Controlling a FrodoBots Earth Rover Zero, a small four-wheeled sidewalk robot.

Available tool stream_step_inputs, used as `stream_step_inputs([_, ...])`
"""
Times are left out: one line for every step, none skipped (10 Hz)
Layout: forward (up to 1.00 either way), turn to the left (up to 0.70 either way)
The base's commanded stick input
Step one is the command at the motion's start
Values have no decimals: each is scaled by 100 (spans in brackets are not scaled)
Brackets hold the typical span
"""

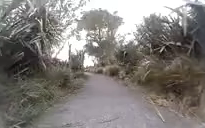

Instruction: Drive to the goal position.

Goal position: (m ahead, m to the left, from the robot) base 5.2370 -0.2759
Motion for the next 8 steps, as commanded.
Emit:
stream_step_inputs([100,-1])
stream_step_inputs([100,0])
stream_step_inputs([100,0])
stream_step_inputs([100,0])
stream_step_inputs([100,0])
stream_step_inputs([100,0])
stream_step_inputs([100,0])
stream_step_inputs([100,0])
